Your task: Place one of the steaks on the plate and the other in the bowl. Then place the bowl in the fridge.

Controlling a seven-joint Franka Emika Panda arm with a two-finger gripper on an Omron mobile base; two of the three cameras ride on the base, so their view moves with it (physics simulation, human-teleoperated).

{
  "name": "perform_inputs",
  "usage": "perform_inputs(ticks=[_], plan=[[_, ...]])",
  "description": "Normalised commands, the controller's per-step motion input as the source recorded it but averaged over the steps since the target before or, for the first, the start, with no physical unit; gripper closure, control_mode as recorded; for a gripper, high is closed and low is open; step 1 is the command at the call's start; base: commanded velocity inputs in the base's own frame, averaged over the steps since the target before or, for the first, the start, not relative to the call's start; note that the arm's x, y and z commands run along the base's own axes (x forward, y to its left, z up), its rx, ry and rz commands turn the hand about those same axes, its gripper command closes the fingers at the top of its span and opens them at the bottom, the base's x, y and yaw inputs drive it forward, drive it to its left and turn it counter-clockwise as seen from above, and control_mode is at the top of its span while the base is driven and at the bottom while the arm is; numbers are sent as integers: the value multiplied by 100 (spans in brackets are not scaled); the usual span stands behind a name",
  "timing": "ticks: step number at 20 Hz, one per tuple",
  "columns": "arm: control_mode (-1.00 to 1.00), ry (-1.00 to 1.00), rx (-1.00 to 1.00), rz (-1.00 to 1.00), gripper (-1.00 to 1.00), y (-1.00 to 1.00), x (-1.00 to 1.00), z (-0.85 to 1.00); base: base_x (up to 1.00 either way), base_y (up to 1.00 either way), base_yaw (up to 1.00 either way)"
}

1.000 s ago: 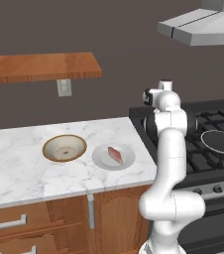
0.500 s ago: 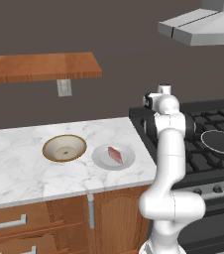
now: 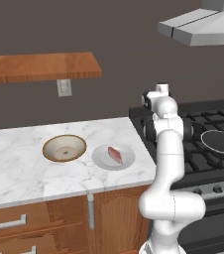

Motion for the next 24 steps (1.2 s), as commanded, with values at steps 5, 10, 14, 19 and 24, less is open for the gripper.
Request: perform_inputs(ticks=[5,10,14,19,24], plan=[[-100,4,4,0,100,0,0,-18,0,0,0],[-100,0,2,0,100,3,0,-8,0,0,0],[-100,0,-1,0,100,14,-8,13,0,0,0],[-100,-5,-2,0,100,48,-74,44,0,0,0],[-100,-12,-4,0,100,50,-100,0,0,0,0]])
